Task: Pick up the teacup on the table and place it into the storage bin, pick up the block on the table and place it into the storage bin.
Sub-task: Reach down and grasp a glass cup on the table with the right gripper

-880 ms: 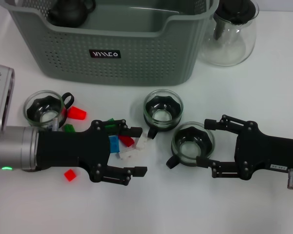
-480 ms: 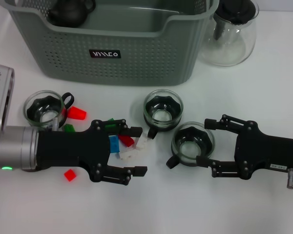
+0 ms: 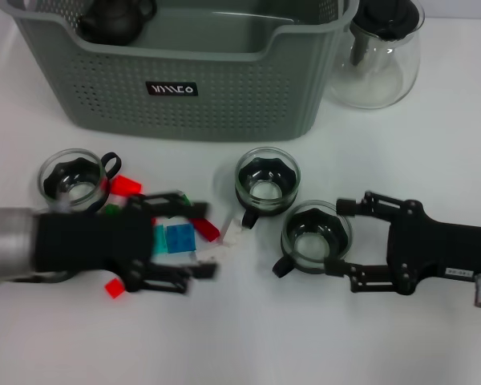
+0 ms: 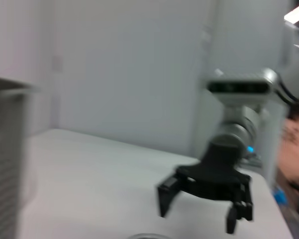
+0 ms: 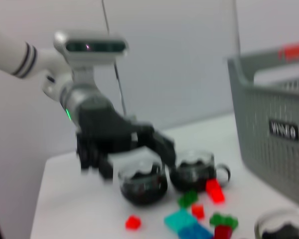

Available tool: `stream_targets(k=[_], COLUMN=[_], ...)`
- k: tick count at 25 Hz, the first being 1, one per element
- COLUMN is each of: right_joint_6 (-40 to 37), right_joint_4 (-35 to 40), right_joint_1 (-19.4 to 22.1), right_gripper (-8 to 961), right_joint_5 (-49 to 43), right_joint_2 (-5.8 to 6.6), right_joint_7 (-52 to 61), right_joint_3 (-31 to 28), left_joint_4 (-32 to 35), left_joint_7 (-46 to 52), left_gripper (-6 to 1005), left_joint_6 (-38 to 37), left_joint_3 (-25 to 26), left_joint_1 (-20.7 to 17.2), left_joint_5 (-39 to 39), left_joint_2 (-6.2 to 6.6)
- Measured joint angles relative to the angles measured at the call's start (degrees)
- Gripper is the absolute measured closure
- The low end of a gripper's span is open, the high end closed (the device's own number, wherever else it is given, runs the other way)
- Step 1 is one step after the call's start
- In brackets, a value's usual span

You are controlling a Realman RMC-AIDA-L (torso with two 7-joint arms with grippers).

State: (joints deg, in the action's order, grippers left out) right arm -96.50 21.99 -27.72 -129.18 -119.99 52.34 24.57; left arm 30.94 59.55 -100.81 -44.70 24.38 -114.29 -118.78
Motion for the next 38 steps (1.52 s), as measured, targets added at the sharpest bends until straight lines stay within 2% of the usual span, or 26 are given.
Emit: stream_targets(k=[1, 2, 4, 7, 8, 9, 21, 28, 31, 38], right_joint_6=[0.01, 0.01, -1.91, -4.15, -5.74, -5.74, -5.44, -5.33, -4.40, -0.10], right_joint_4=[1.12, 2.72, 7.76, 11.57, 15.51, 15.51, 33.53, 36.76, 37.81, 40.25], right_joint_1=[-0.33, -0.89, -3.16, -4.57, -6.06, -6.06, -16.34, -22.34, -22.93, -20.71], right_gripper=[28, 28, 29, 30, 30, 30, 34, 270, 381, 380], right_joint_5=[-0.62, -1.49, -2.96, -2.98, -3.04, -3.04, -4.28, -9.71, -10.68, -10.83], right_joint_2=[-0.01, -0.08, -0.15, -0.16, -0.27, -0.27, -0.22, -0.51, -0.71, -0.67], right_joint_7=[2.14, 4.81, 12.39, 16.11, 19.67, 19.67, 43.79, 56.58, 59.90, 63.09], right_joint_3=[0.53, 1.29, 4.15, 6.30, 9.23, 9.23, 38.28, 54.95, 59.61, 65.74], left_joint_4=[0.22, 0.60, 1.53, 3.72, 4.50, 4.84, 4.49, 3.85, 3.63, 2.99], left_joint_7=[0.94, 2.17, 2.27, 2.35, 2.37, 2.34, 2.02, 2.03, 2.04, 2.21], left_gripper=[156, 156, 156, 156, 156, 156, 156, 156, 157, 157], left_joint_6=[-0.68, -2.85, -5.24, -7.73, -8.45, -8.89, -7.02, -6.69, -6.53, -5.98], left_joint_3=[1.71, 5.44, 9.03, 14.25, 16.32, 17.62, 18.72, 18.80, 18.83, 18.86], left_joint_1=[-0.67, -2.28, -3.85, -5.50, -6.16, -6.61, -6.63, -6.92, -6.94, -6.73], left_joint_5=[0.01, -0.19, -0.98, -2.57, -2.85, -2.96, -4.10, -3.92, -3.84, -4.02], left_joint_2=[0.48, 1.51, 2.33, 2.71, 2.72, 2.73, 2.31, 2.23, 2.17, 2.14])
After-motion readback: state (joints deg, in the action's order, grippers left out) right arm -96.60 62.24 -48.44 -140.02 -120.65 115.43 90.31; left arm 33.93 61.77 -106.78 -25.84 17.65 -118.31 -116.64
